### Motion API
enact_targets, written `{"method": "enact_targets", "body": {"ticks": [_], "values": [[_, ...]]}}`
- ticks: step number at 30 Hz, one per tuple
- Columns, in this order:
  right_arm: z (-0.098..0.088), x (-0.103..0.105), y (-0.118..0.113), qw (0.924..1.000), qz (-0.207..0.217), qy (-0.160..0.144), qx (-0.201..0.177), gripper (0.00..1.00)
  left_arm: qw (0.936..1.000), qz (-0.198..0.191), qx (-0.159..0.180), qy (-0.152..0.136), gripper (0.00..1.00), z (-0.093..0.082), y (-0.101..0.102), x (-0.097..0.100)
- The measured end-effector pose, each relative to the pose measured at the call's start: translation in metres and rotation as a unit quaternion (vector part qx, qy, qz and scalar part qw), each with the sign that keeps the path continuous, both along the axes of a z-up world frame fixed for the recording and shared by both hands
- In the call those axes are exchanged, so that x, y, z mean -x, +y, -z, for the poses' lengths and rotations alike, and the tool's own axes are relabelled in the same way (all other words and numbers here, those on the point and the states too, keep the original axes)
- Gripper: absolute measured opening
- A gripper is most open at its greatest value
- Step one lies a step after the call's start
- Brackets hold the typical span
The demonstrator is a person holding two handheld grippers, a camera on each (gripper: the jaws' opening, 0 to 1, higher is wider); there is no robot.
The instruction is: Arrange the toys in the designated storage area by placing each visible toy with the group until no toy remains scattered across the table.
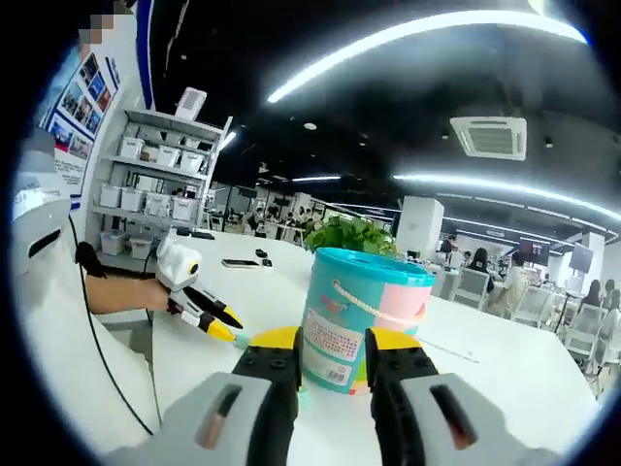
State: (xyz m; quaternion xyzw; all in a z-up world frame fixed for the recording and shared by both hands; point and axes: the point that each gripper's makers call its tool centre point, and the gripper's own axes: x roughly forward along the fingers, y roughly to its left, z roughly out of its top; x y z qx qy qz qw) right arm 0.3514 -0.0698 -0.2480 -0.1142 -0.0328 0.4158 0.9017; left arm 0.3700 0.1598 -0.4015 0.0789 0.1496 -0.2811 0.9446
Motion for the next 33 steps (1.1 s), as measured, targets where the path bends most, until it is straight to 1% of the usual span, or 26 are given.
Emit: {"method": "enact_targets", "body": {"ticks": [4,6,7,8,9,13,14,15,16,17,18,20,21,23,24,25,26,28,30,33], "values": [[0.009,-0.001,-0.002,0.9999,0.006,0.008,0.003,0.25,0.9999,0.003,-0.011,0.0,0.24,0.004,-0.006,-0.001],[0.01,-0.002,-0.003,0.9999,0.007,0.011,-0.001,0.25,0.9999,0.008,-0.006,0.008,0.23,0.005,-0.009,0.001],[0.01,-0.002,-0.003,0.9999,0.008,0.011,-0.002,0.24,0.9999,0.007,-0.004,0.008,0.22,0.006,-0.01,0.001],[0.01,-0.002,-0.003,0.9999,0.009,0.011,-0.004,0.24,0.9999,0.006,-0.003,0.008,0.18,0.007,-0.011,0.001],[0.009,-0.002,-0.003,0.9999,0.009,0.011,-0.006,0.24,0.9999,0.01,-0.002,0.009,0.11,0.007,-0.012,0.002],[0.011,-0.001,-0.001,0.9999,0.008,0.011,-0.002,0.24,0.9999,0.009,-0.006,0.01,0.11,0.01,-0.015,0.001],[0.011,-0.001,-0.001,0.9999,0.008,0.01,-0.001,0.24,0.9998,0.013,-0.014,0.006,0.13,0.011,-0.016,0.0],[0.011,-0.001,-0.001,0.9999,0.008,0.01,0.0,0.24,0.9995,0.012,-0.027,0.005,0.17,0.014,-0.015,-0.001],[0.011,-0.001,-0.001,0.9999,0.009,0.009,0.0,0.24,0.9993,0.007,-0.037,0.007,0.18,0.016,-0.014,-0.002],[0.011,-0.001,-0.002,0.9999,0.01,0.009,-0.001,0.24,0.9996,0.008,-0.026,0.003,0.16,0.014,-0.016,-0.004],[0.012,-0.001,-0.002,0.9999,0.01,0.009,-0.002,0.24,0.9995,0.009,-0.028,0.009,0.13,0.015,-0.017,-0.005],[0.014,-0.002,-0.001,0.9999,0.01,0.011,-0.002,0.24,0.9995,0.012,-0.029,0.01,0.11,0.015,-0.016,-0.004],[0.016,-0.003,0.0,0.9999,0.01,0.012,-0.002,0.24,0.9996,0.007,-0.026,0.011,0.11,0.014,-0.016,-0.006],[0.02,-0.003,0.001,0.9998,0.008,0.017,0.002,0.24,0.9996,0.01,-0.022,0.012,0.11,0.012,-0.017,-0.004],[0.021,-0.003,0.001,0.9998,0.007,0.017,0.003,0.23,0.9996,0.014,-0.024,-0.002,0.11,0.007,-0.018,-0.004],[0.021,-0.003,0.001,0.9998,0.007,0.017,0.002,0.23,0.9989,0.018,-0.038,-0.019,0.1,0.001,-0.017,-0.005],[0.021,-0.003,0.001,0.9998,0.006,0.018,0.001,0.23,0.9986,0.01,-0.047,-0.023,0.1,-0.001,-0.015,-0.004],[0.021,-0.004,0.0,0.9998,0.007,0.017,0.0,0.23,0.9983,0.016,-0.05,-0.026,0.1,-0.008,-0.017,-0.001],[0.021,-0.004,0.0,0.9998,0.008,0.017,0.0,0.23,0.9983,0.022,-0.044,-0.029,0.1,-0.014,-0.02,0.002],[0.022,-0.004,0.0,0.9998,0.007,0.018,0.0,0.23,0.999,0.016,-0.022,-0.037,0.1,-0.028,-0.021,0.002]]}}
